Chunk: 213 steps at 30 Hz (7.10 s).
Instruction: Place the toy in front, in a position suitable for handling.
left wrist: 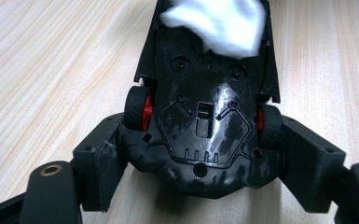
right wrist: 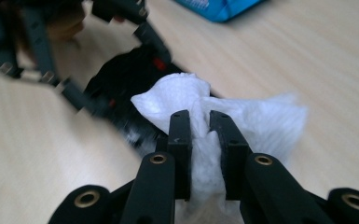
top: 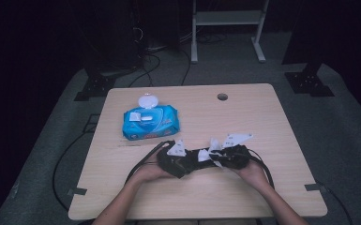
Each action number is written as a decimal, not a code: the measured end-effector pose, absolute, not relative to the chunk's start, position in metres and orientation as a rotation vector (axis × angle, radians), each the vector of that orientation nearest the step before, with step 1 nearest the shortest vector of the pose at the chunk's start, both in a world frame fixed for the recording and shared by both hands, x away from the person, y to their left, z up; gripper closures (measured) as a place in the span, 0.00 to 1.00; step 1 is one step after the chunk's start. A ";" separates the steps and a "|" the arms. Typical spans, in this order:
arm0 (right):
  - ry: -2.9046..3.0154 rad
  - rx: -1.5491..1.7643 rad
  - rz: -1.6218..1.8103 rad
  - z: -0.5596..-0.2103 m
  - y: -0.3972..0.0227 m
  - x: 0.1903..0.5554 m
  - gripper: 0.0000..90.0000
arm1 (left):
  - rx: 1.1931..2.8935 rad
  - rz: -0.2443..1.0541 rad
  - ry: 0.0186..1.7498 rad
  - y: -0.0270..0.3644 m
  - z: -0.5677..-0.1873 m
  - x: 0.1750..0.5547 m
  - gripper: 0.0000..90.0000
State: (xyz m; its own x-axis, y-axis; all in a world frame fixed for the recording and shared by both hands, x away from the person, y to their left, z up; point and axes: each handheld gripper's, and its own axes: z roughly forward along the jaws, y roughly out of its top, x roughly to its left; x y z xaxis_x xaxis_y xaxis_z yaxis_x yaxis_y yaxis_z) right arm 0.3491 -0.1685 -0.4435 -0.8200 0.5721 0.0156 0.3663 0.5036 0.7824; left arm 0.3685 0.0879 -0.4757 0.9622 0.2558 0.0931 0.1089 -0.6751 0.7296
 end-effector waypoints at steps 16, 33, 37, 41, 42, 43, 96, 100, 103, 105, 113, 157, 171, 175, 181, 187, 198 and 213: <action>2.519 0.870 1.177 -0.445 -0.192 0.337 0.87 | 2.321 0.243 0.256 0.089 -0.475 0.369 0.26; 2.579 0.762 1.221 -0.444 -0.110 0.369 0.87 | 2.322 0.251 0.252 0.087 -0.475 0.368 0.26; 2.505 0.855 1.199 -0.441 -0.141 0.377 0.87 | 2.324 0.252 0.250 0.089 -0.474 0.369 0.26; 2.457 0.923 1.195 -0.441 -0.176 0.371 0.87 | 2.327 0.248 0.250 0.090 -0.474 0.370 0.26; 2.457 0.934 1.192 -0.441 -0.182 0.369 0.87 | 2.327 0.246 0.252 0.090 -0.474 0.370 0.26; 2.463 0.939 1.186 -0.442 -0.187 0.365 0.87 | 2.331 0.248 0.248 0.090 -0.474 0.370 0.26; 2.559 0.844 1.213 -0.449 -0.185 0.342 0.87 | 2.208 -0.016 0.465 0.102 -0.472 0.385 0.21; 2.567 0.814 1.222 -0.449 -0.185 0.340 0.87 | 2.157 -0.091 0.537 0.104 -0.474 0.389 0.22; 2.572 0.785 1.228 -0.450 -0.186 0.339 0.87 | 2.126 -0.152 0.575 0.107 -0.475 0.393 0.22; 2.577 0.777 1.233 -0.450 -0.186 0.339 0.87 | 2.114 -0.177 0.605 0.108 -0.476 0.395 0.23; 2.593 0.728 1.249 -0.451 -0.187 0.339 0.88 | 2.068 -0.269 0.690 0.107 -0.481 0.402 0.28; 2.598 0.687 1.310 -0.464 -0.202 0.329 0.88 | 2.084 0.366 0.255 0.096 -0.472 0.345 0.57; 2.581 0.674 1.406 -0.448 -0.205 0.323 0.88 | 2.126 0.345 0.197 0.081 -0.475 0.337 0.69; 2.497 0.668 1.492 -0.425 -0.201 0.319 0.88 | 2.125 0.356 0.200 0.082 -0.476 0.339 0.72; 2.505 0.674 1.435 -0.416 -0.152 0.325 0.88 | 2.120 0.365 0.201 0.082 -0.476 0.338 0.72; 2.522 0.709 1.370 -0.427 -0.136 0.337 0.88 | 2.104 0.342 0.224 0.086 -0.477 0.340 0.74; 2.524 0.809 1.426 -0.428 -0.149 0.340 0.88 | 2.086 0.271 0.265 0.075 -0.474 0.346 0.61; 2.483 0.886 1.416 -0.428 -0.162 0.343 0.88 | 2.109 0.305 0.272 0.074 -0.475 0.348 0.70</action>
State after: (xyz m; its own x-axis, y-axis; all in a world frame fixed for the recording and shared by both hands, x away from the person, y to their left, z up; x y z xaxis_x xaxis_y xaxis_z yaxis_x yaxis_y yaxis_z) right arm 0.3434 -0.1619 -0.4278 -0.8144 0.5591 0.1551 0.4183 0.3804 0.8248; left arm 0.3484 0.0743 -0.4751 0.9440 0.3113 0.1095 0.0732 -0.5210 0.8504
